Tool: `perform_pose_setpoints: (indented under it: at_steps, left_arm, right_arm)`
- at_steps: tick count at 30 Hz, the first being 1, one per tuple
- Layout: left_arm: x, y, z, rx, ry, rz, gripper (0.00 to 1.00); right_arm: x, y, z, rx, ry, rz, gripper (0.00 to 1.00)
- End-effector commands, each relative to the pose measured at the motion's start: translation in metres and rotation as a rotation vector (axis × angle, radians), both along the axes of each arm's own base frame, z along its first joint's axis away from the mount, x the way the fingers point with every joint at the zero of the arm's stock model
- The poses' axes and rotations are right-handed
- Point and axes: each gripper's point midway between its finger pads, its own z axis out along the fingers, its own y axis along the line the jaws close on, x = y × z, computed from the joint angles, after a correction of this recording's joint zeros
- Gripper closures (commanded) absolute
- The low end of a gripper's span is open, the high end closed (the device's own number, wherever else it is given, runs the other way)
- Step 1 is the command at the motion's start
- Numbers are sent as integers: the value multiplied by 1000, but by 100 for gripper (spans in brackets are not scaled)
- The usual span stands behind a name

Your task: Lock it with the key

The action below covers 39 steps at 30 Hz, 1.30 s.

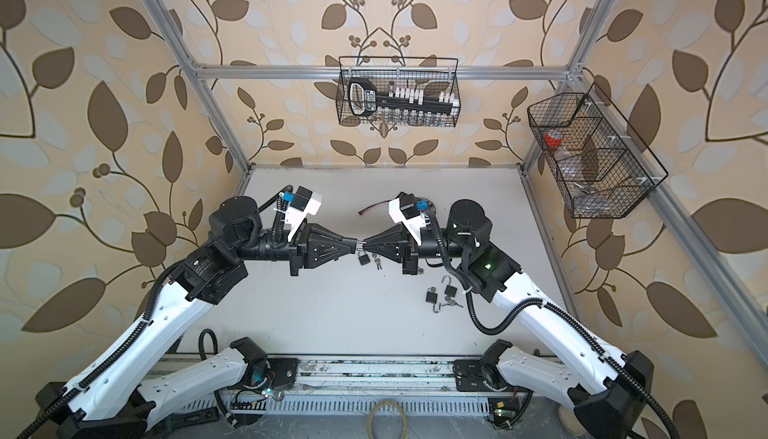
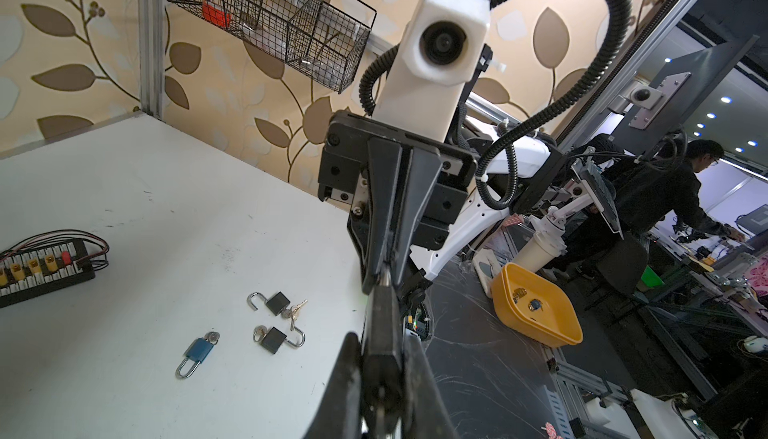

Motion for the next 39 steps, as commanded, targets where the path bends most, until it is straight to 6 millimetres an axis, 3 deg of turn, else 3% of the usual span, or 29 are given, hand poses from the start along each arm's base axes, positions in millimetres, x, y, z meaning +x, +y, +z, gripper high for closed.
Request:
perform_pose_setpoints:
  at_steps: [1, 7, 12, 13, 14, 16, 19, 26, 34, 39]
  left_arm:
    - [10, -13, -14, 13, 24, 2, 100]
    - [14, -17, -26, 36, 35, 30, 100]
    - [21, -2, -14, -17, 2, 153, 100]
    - [20, 0, -9, -36, -1, 160, 100]
    - [19, 2, -4, -52, -2, 164, 100]
    - [17, 4, 3, -90, -1, 166, 100]
    - [14, 6, 14, -161, 6, 168, 100]
    - [5, 9, 24, -270, 23, 134, 100]
    - [-2, 9, 29, -276, 0, 94, 100]
    - [-4, 6, 30, -275, -4, 71, 100]
  right_arm:
    - [-20, 10, 29, 73, -79, 81, 100]
    - [-21, 11, 30, 80, -81, 76, 100]
    - [-16, 0, 25, 74, -84, 33, 100]
    - [-14, -4, 25, 81, -78, 26, 90]
    - [-11, -10, 26, 95, -67, 21, 73]
    - [-9, -19, 30, 135, -63, 14, 55]
    - [-9, -29, 34, 182, -50, 13, 46]
    - [-11, -32, 31, 210, 20, 65, 44]
    - [7, -19, 8, 121, 167, 61, 44]
    - [10, -17, 6, 99, 197, 61, 44]
